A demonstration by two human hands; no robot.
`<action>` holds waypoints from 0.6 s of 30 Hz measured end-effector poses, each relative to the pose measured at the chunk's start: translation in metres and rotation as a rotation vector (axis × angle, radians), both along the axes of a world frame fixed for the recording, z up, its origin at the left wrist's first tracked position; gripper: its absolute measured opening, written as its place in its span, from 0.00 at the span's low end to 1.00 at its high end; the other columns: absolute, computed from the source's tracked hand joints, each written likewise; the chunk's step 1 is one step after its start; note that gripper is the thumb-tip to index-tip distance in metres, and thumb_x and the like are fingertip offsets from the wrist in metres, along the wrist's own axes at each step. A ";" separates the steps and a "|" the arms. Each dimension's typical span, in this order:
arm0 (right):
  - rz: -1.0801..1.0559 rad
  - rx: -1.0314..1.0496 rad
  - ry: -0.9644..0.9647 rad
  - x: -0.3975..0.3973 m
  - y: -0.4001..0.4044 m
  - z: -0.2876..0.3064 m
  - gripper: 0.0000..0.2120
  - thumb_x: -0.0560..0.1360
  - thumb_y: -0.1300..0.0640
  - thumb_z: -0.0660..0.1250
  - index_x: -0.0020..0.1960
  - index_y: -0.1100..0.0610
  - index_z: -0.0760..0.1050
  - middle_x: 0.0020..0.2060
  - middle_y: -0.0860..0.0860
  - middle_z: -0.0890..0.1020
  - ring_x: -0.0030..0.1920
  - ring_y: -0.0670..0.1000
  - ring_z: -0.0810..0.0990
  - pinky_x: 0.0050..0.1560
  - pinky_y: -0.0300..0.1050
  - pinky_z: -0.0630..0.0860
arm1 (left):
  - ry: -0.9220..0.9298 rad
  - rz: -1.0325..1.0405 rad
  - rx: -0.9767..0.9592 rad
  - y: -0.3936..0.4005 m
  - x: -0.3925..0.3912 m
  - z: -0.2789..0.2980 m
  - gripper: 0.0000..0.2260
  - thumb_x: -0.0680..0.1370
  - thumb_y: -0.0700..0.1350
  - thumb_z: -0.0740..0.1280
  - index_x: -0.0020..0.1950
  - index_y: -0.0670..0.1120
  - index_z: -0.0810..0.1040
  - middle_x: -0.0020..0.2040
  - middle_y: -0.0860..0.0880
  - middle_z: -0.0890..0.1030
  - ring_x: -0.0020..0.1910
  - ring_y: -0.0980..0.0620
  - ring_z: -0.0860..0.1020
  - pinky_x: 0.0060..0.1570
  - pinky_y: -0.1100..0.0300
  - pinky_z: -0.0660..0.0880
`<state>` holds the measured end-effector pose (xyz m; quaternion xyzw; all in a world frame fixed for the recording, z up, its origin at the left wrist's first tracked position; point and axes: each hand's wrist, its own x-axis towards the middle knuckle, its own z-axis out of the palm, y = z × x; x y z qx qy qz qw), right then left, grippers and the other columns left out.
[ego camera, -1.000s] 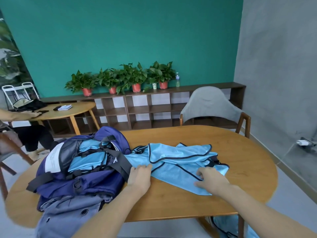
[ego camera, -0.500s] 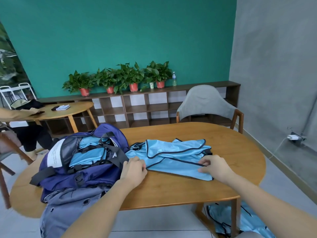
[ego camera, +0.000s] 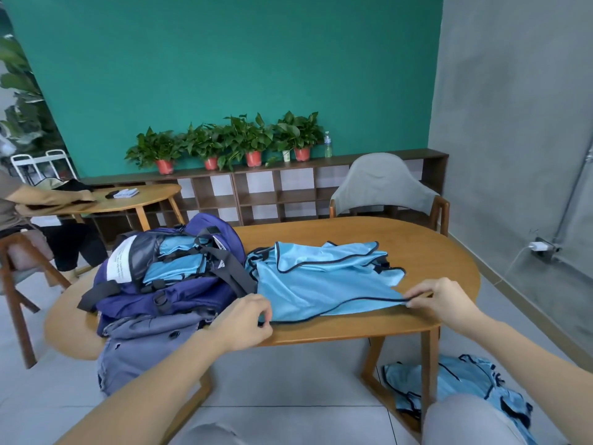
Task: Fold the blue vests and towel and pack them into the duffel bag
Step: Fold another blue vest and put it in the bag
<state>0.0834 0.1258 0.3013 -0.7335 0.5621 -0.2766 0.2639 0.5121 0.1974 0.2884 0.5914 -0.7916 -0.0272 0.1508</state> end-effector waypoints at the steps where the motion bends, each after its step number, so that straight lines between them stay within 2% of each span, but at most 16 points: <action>1: 0.011 0.011 0.042 -0.003 0.005 -0.010 0.08 0.73 0.59 0.76 0.44 0.45 0.85 0.47 0.40 0.84 0.51 0.39 0.78 0.50 0.29 0.68 | -0.050 -0.010 0.004 0.004 0.003 -0.005 0.01 0.69 0.50 0.63 0.38 0.55 0.72 0.40 0.57 0.75 0.44 0.57 0.74 0.50 0.55 0.75; 3: 0.022 -0.006 0.112 -0.005 0.012 -0.025 0.11 0.76 0.60 0.74 0.45 0.42 0.84 0.49 0.40 0.84 0.51 0.40 0.79 0.49 0.29 0.70 | -0.110 0.007 0.000 0.011 0.007 -0.011 0.02 0.70 0.49 0.64 0.39 0.55 0.72 0.41 0.57 0.75 0.45 0.54 0.75 0.50 0.54 0.75; 5: 0.031 -0.030 0.173 -0.004 0.017 -0.031 0.15 0.78 0.62 0.69 0.46 0.41 0.82 0.50 0.41 0.84 0.51 0.41 0.80 0.51 0.33 0.73 | -0.155 0.058 -0.019 0.015 0.010 -0.014 0.02 0.70 0.52 0.62 0.40 0.55 0.72 0.42 0.57 0.75 0.47 0.53 0.76 0.50 0.55 0.72; 8: 0.036 -0.093 0.255 0.003 0.024 -0.029 0.15 0.78 0.59 0.64 0.45 0.40 0.82 0.50 0.41 0.82 0.51 0.45 0.79 0.51 0.39 0.72 | -0.253 0.079 -0.139 0.016 0.007 -0.017 0.11 0.70 0.57 0.55 0.39 0.55 0.75 0.40 0.58 0.76 0.46 0.54 0.76 0.46 0.56 0.65; 10: 0.009 -0.176 0.254 0.013 0.022 -0.027 0.12 0.78 0.57 0.62 0.52 0.45 0.83 0.54 0.43 0.82 0.55 0.46 0.79 0.55 0.42 0.74 | -0.187 0.081 -0.232 0.012 -0.003 -0.017 0.15 0.72 0.57 0.54 0.41 0.54 0.78 0.40 0.57 0.79 0.45 0.53 0.77 0.46 0.57 0.65; 12: 0.004 -0.238 0.212 0.030 0.013 -0.025 0.13 0.80 0.57 0.61 0.58 0.50 0.82 0.57 0.45 0.82 0.59 0.47 0.79 0.60 0.44 0.75 | -0.030 0.092 -0.259 0.000 -0.017 -0.017 0.14 0.76 0.55 0.57 0.45 0.52 0.80 0.44 0.55 0.81 0.47 0.51 0.78 0.48 0.55 0.72; 15: 0.083 -0.229 0.197 0.063 -0.002 -0.020 0.13 0.82 0.56 0.61 0.63 0.52 0.80 0.61 0.48 0.81 0.61 0.48 0.78 0.62 0.43 0.74 | 0.174 0.095 -0.148 -0.027 -0.043 -0.019 0.09 0.81 0.52 0.62 0.54 0.52 0.79 0.53 0.53 0.81 0.52 0.51 0.79 0.55 0.52 0.76; 16: 0.124 -0.209 0.220 0.072 -0.007 -0.019 0.14 0.82 0.54 0.63 0.66 0.52 0.78 0.64 0.49 0.79 0.63 0.48 0.77 0.64 0.42 0.73 | 0.207 0.080 -0.081 -0.036 -0.051 -0.021 0.10 0.81 0.53 0.62 0.58 0.52 0.79 0.56 0.52 0.80 0.54 0.51 0.79 0.58 0.52 0.76; 18: 0.188 -0.145 0.296 0.087 -0.016 -0.022 0.22 0.80 0.43 0.64 0.71 0.51 0.73 0.70 0.49 0.74 0.69 0.49 0.72 0.69 0.44 0.67 | 0.175 0.078 0.094 -0.049 -0.064 -0.026 0.19 0.82 0.59 0.62 0.68 0.52 0.76 0.68 0.49 0.76 0.67 0.49 0.74 0.68 0.50 0.70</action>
